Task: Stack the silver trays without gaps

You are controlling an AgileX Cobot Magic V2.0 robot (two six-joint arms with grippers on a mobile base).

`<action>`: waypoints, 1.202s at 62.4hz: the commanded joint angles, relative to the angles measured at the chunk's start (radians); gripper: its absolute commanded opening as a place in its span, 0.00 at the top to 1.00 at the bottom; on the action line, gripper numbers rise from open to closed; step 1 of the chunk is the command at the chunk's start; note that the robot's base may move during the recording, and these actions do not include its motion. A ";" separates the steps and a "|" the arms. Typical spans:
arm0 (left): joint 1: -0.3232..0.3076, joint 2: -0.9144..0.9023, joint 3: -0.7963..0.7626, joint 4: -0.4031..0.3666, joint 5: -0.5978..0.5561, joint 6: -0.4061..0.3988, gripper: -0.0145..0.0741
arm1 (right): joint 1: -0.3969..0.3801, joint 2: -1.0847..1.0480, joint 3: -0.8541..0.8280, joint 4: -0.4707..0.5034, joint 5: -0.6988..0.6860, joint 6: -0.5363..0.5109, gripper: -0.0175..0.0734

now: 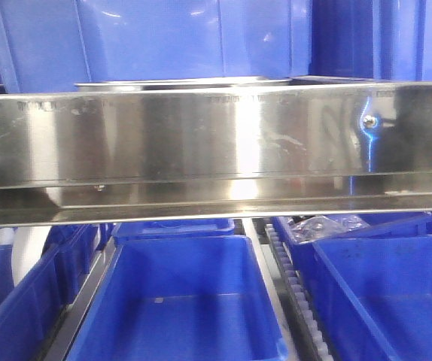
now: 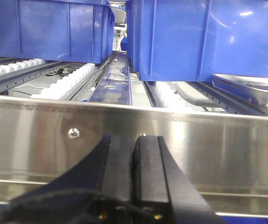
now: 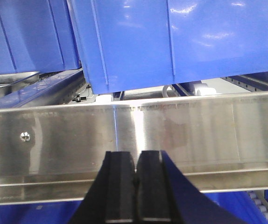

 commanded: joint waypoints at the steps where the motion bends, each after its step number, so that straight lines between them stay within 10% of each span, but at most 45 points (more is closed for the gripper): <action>1: 0.001 -0.018 -0.004 -0.006 -0.082 0.001 0.89 | -0.001 -0.018 0.000 -0.001 -0.089 -0.011 0.75; 58: 0.001 -0.011 -0.035 -0.047 -0.159 0.001 0.89 | -0.001 -0.018 -0.026 0.023 -0.177 0.007 0.75; 75: 0.001 0.081 -0.424 -0.013 0.246 0.024 0.84 | -0.001 0.041 -0.359 0.027 0.079 0.008 0.64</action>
